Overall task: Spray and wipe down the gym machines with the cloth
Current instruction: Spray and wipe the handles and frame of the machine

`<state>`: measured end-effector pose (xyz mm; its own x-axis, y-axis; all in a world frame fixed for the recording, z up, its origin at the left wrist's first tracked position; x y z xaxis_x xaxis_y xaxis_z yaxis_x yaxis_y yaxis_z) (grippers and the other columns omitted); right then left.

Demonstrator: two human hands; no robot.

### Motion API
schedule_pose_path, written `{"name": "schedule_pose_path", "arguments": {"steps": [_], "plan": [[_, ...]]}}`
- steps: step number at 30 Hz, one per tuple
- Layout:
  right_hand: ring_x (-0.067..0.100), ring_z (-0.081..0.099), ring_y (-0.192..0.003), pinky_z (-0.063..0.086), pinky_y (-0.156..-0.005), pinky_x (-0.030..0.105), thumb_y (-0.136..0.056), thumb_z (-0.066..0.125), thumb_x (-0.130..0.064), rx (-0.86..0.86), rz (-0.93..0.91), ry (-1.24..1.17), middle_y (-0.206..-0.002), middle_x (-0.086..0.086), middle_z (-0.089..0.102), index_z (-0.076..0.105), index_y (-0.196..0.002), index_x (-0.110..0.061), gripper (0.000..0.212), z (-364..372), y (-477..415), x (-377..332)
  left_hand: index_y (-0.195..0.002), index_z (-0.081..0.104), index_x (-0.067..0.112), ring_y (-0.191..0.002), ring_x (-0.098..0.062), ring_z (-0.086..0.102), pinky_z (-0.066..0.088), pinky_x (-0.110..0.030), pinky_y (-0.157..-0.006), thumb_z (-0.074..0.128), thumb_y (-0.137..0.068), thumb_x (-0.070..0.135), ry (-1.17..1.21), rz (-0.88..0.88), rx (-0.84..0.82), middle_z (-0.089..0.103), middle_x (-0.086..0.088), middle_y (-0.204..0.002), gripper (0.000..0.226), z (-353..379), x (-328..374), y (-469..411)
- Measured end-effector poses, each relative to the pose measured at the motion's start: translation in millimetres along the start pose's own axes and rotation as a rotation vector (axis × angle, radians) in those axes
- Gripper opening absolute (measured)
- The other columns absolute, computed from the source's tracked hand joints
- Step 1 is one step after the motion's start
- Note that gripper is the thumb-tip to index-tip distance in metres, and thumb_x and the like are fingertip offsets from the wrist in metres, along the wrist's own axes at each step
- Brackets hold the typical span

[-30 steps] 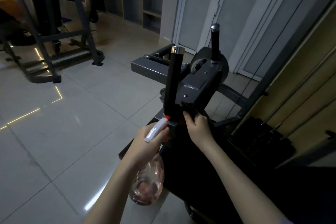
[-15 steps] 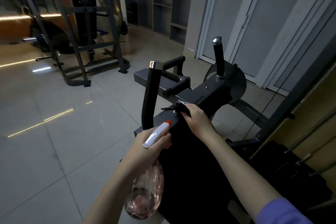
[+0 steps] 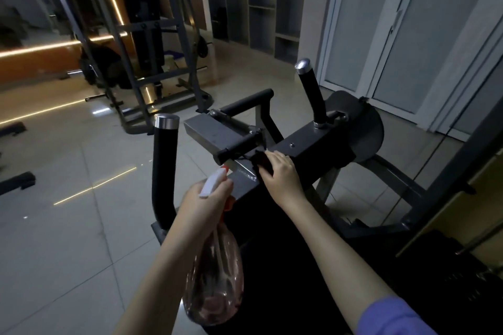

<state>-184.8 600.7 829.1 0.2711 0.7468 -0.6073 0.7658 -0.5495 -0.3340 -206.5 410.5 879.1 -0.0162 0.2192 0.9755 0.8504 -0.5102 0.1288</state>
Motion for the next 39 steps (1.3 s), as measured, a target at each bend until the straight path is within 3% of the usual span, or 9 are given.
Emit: {"name": "schedule_pose_path", "arguments": {"steps": [7,12,16,25,28,30,34,37,39], "plan": [[0.021,0.034,-0.135,0.007,-0.111,0.022,-0.092,0.055,-0.020,0.027,-0.025,-0.014,-0.139,0.011,0.048,0.050,-0.132,-0.003,0.044,3,-3,3,-0.077,0.072,0.042,-0.062,-0.023,0.058,0.043,-0.036,-0.069,0.063,-0.069,0.042,0.175,-0.148,0.149,0.058,0.006,-0.054,0.012,-2,-22,-12],[0.022,0.036,-0.134,0.008,-0.113,0.024,-0.091,0.056,-0.018,0.031,-0.014,-0.033,-0.137,0.011,0.050,0.051,-0.131,-0.003,0.043,0,-1,1,-0.114,0.064,0.033,-0.061,-0.023,0.055,0.047,-0.042,-0.068,0.061,-0.069,0.040,0.126,-0.131,0.119,0.055,0.009,-0.053,0.045,-8,-19,-25],[0.021,0.035,-0.135,0.006,-0.112,0.023,-0.092,0.056,-0.017,0.023,0.006,-0.025,-0.138,0.011,0.049,0.050,-0.132,-0.004,0.043,0,0,0,-0.068,0.060,0.059,-0.080,-0.029,0.066,0.053,-0.045,-0.082,0.050,-0.070,0.040,0.004,-0.077,0.069,0.063,0.002,-0.068,0.021,-5,-9,-29],[0.027,0.041,-0.129,0.019,-0.111,0.028,-0.090,0.057,-0.011,0.029,0.022,-0.011,-0.132,0.014,0.054,0.053,-0.128,-0.001,0.040,1,0,0,-0.081,0.057,0.016,-0.068,-0.024,0.057,0.045,-0.033,-0.067,0.048,-0.085,0.028,0.002,-0.109,0.084,0.056,0.004,-0.060,0.016,-7,-20,-33],[0.029,0.054,-0.112,0.036,-0.091,0.026,-0.091,0.055,-0.014,0.000,0.031,-0.011,-0.114,0.013,0.063,0.063,-0.112,-0.003,0.024,-3,-7,-1,-0.088,0.053,0.015,-0.063,-0.021,0.046,0.034,-0.032,-0.060,0.047,-0.079,0.030,-0.107,-0.053,0.039,0.047,-0.005,-0.066,0.019,-7,-15,-32],[0.032,0.061,-0.092,0.032,-0.067,0.024,-0.092,0.054,-0.016,0.020,0.097,-0.039,-0.095,0.017,0.066,0.064,-0.095,0.000,0.019,-15,-20,-4,-0.080,0.046,0.017,-0.062,-0.020,0.041,0.030,-0.033,-0.059,0.047,-0.078,0.028,-0.157,-0.042,0.018,0.042,-0.009,-0.068,0.012,-7,-11,-32],[0.033,0.061,-0.093,0.033,-0.067,0.024,-0.095,0.052,-0.021,0.283,0.115,-0.191,-0.098,0.021,0.066,0.063,-0.102,0.002,0.027,-34,-63,-34,-0.068,0.027,0.035,-0.064,-0.022,0.040,0.030,-0.032,-0.060,0.049,-0.087,0.025,-0.278,-0.026,0.002,0.042,-0.011,-0.072,0.031,-7,-10,-30],[0.029,0.052,-0.117,0.037,-0.096,0.031,-0.095,0.049,-0.029,-0.050,-0.018,-0.228,-0.122,0.018,0.058,0.055,-0.124,-0.003,0.040,12,-80,-67,-0.076,0.042,0.021,-0.062,-0.023,0.044,0.032,-0.031,-0.055,0.049,-0.075,0.036,-0.272,-0.002,0.031,0.045,-0.006,-0.064,0.016,-7,-10,-34],[0.023,0.037,-0.132,0.018,-0.113,0.037,-0.095,0.045,-0.031,-0.326,-0.152,0.009,-0.135,0.010,0.051,0.050,-0.131,-0.010,0.043,56,-75,-73,-0.091,0.045,0.014,-0.059,-0.021,0.044,0.030,-0.031,-0.053,0.049,-0.083,0.029,-0.345,-0.003,0.019,0.046,-0.007,-0.065,0.017,-9,-12,-38]]}}
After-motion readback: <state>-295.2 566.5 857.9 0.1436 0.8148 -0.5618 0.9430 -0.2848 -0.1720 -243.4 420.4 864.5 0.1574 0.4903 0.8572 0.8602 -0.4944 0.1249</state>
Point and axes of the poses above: each hand's wrist, its own y-axis away from the middle knuckle, its own z-axis out of the palm, x = y × z, the point moved 4 cm from there along -y, towards the middle knuckle
